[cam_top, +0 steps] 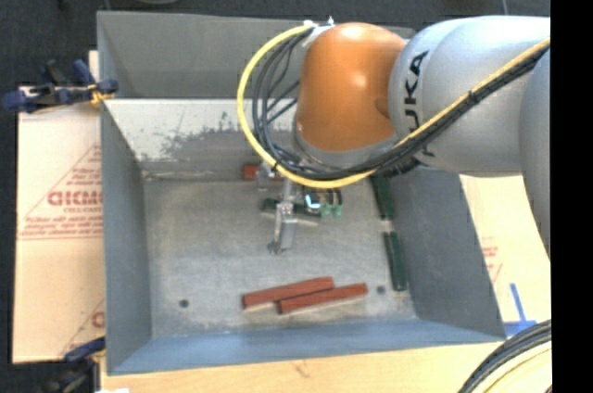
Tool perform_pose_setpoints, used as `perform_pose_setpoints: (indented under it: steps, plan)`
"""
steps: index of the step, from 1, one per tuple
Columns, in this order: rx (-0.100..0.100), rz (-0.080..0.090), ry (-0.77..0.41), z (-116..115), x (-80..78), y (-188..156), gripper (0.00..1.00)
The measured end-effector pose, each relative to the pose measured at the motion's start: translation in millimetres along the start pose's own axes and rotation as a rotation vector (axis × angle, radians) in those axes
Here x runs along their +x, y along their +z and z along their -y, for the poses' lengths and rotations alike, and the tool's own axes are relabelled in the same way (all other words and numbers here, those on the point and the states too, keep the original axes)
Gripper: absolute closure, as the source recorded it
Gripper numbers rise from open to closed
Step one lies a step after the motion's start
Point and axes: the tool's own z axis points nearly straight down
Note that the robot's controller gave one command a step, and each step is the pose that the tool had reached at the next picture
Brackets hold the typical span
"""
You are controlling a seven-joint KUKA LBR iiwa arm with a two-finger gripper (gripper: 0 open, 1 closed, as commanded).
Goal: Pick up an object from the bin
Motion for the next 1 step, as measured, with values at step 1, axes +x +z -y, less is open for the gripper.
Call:
perform_pose_setpoints:
  steps: [1]
  plan:
    - [0.002,-0.004,0.099,43.4,46.0,90.2,0.0]
